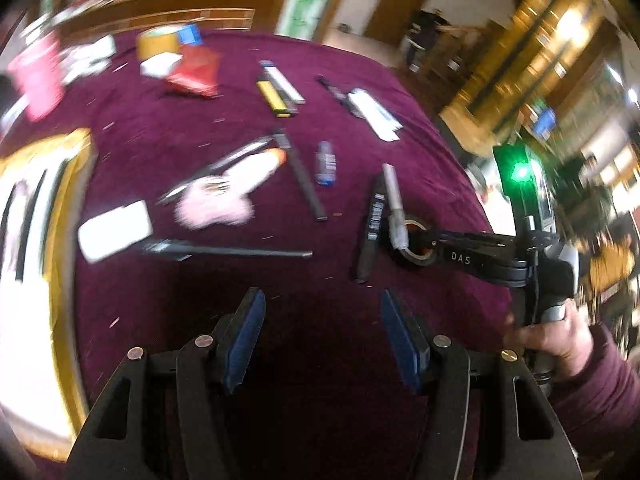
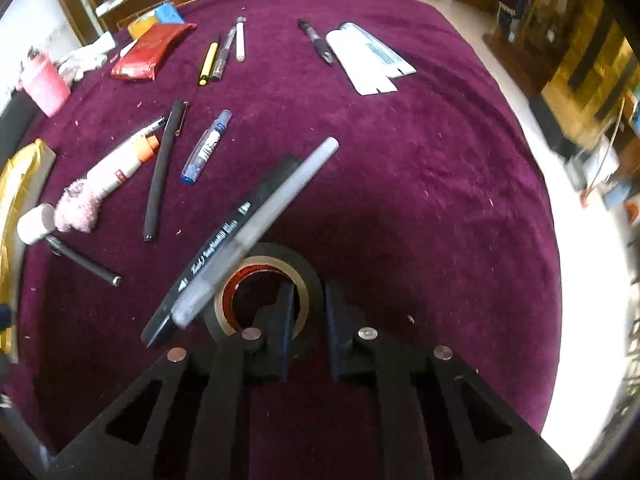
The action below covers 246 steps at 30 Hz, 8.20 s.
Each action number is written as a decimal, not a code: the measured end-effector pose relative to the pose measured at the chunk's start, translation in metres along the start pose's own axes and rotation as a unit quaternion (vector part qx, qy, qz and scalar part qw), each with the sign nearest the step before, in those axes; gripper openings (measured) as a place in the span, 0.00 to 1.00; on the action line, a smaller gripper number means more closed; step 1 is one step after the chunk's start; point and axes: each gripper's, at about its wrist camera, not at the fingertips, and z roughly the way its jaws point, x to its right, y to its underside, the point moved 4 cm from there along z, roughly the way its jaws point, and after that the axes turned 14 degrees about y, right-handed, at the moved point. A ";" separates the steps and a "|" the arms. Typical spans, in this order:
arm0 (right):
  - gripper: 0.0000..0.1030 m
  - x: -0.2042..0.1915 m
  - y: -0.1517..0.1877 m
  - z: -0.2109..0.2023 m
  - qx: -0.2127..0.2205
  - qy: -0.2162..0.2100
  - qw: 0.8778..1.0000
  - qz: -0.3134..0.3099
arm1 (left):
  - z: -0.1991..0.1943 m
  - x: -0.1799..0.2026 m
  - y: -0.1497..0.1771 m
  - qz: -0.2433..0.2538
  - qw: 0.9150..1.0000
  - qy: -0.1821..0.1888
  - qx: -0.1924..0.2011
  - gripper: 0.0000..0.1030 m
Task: Organize objects
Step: 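Grasp a black marker with the left tool while the right tool grasps the black tape roll, then carry the marker and tape roll over the tray and lower them in, then open both tools and move them back over the pile, then grasp a small clear bottle with the right tool while the left tool grasps a black pen, then carry the pen and bottle to the tray, lower them and open both tools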
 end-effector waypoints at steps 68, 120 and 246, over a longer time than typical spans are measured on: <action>0.12 -0.258 0.002 -0.124 0.012 -0.222 0.968 -0.113 | -0.147 -0.196 0.051 -0.109 0.987 -0.110 0.050 0.11; 0.23 -0.366 0.009 -0.101 0.010 -0.051 0.984 -0.171 | -0.164 -0.260 0.060 -0.166 0.985 -0.042 0.025 0.47; 0.07 -0.280 0.004 -0.113 -0.058 -0.314 0.947 -0.037 | -0.177 -0.230 0.052 -0.175 0.973 -0.127 0.075 0.06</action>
